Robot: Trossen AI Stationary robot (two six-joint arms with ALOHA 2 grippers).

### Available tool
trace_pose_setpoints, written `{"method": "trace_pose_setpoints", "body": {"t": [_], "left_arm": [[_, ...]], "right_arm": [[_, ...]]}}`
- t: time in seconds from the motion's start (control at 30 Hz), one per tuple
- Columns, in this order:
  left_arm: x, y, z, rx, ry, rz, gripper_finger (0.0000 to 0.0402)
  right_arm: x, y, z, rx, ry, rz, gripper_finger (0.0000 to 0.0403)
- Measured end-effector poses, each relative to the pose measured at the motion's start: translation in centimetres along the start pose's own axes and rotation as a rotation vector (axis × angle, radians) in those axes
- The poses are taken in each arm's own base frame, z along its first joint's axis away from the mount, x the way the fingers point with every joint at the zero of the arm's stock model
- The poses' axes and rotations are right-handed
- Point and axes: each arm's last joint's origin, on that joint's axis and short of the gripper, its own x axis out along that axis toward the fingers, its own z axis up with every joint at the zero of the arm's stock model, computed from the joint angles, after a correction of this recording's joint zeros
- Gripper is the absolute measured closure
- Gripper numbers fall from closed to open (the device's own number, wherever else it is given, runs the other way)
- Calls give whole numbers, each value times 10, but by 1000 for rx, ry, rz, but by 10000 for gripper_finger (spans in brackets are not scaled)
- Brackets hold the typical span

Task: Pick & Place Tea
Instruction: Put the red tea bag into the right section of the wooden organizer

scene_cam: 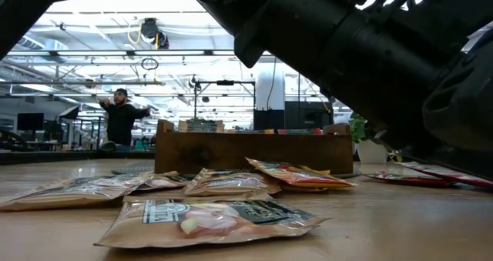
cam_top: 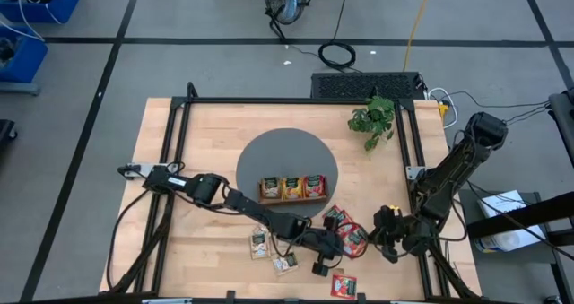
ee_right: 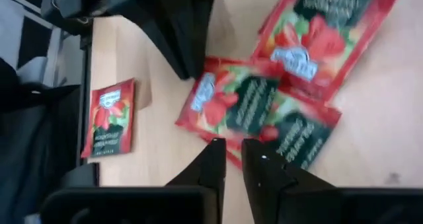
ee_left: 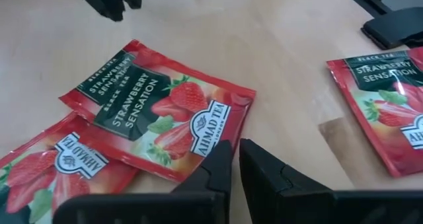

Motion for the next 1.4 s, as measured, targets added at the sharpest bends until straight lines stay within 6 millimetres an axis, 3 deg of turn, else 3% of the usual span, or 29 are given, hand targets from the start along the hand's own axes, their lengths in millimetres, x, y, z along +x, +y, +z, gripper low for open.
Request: {"method": "trace_pose_setpoints", "body": {"t": [0.43, 0.73, 1.4], "left_arm": [[3, 9, -4, -29, 4, 10, 364], [4, 11, -4, -38, 0, 9, 364], [5, 19, -4, -35, -20, 7, 364]], "right_arm": [[7, -13, -3, 142, 30, 41, 289], [11, -26, -6, 235, 77, 6, 287], [18, -28, 8, 174, 37, 19, 288]]}}
